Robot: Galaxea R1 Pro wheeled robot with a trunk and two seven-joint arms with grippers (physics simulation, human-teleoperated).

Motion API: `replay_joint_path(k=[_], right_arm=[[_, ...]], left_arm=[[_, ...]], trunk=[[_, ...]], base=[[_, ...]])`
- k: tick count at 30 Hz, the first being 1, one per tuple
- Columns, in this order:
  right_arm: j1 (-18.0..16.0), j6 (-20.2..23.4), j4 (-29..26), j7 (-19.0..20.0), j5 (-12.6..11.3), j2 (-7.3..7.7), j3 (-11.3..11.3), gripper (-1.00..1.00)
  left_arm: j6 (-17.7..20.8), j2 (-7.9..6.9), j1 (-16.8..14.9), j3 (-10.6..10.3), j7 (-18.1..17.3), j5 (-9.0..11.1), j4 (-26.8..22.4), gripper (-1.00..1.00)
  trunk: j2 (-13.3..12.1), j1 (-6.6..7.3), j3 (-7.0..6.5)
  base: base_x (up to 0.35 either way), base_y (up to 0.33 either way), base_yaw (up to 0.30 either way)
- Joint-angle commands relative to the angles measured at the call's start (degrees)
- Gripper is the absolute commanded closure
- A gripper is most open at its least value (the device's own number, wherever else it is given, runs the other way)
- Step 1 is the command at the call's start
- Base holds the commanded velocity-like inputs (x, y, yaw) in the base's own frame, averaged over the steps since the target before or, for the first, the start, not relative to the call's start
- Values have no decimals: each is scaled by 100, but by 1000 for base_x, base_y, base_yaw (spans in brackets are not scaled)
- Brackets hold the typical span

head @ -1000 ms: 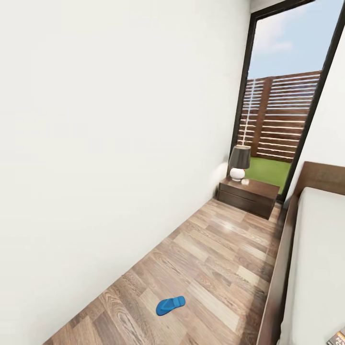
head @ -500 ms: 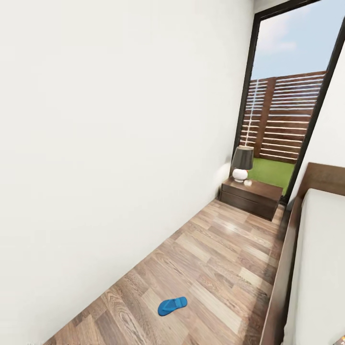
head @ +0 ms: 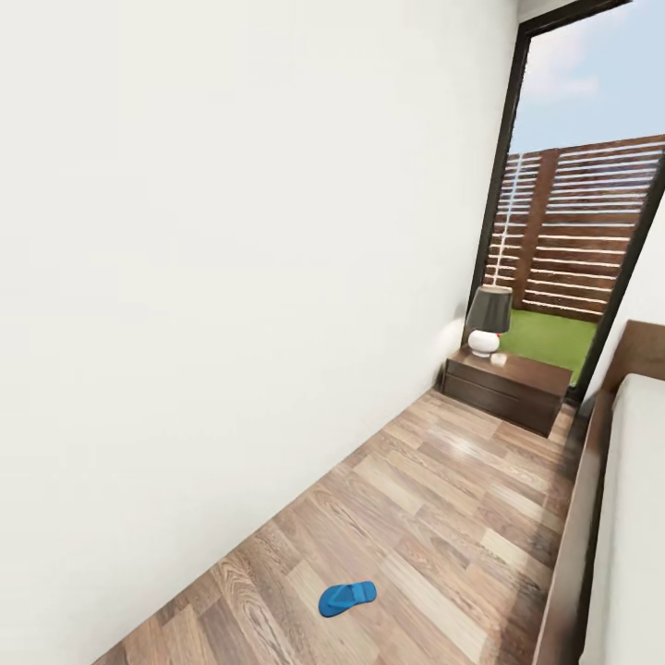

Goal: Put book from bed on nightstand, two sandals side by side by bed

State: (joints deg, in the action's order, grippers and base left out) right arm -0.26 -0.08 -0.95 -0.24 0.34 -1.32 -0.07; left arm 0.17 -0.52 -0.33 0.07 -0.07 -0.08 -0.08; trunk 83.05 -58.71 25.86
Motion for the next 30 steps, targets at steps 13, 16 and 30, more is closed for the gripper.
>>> replay_joint_path(k=[13, 16, 30], right_arm=[[-3, -1, -4, -3, 5, 0, -1, -100], [-2, -1, -6, -3, 4, 0, -1, -100], [-2, -1, -8, -3, 2, 0, -1, -100]], left_arm=[[-6, -9, -3, -14, -50, -7, -1, -100], [-7, -9, -3, -15, -52, -8, -1, -100], [-8, -9, -3, -24, -55, -10, -1, -100]], trunk=[[3, -2, 4], [3, -2, 4], [3, -2, 4]], base=[[270, 98, 8], [324, 19, 1], [331, 7, 0]])
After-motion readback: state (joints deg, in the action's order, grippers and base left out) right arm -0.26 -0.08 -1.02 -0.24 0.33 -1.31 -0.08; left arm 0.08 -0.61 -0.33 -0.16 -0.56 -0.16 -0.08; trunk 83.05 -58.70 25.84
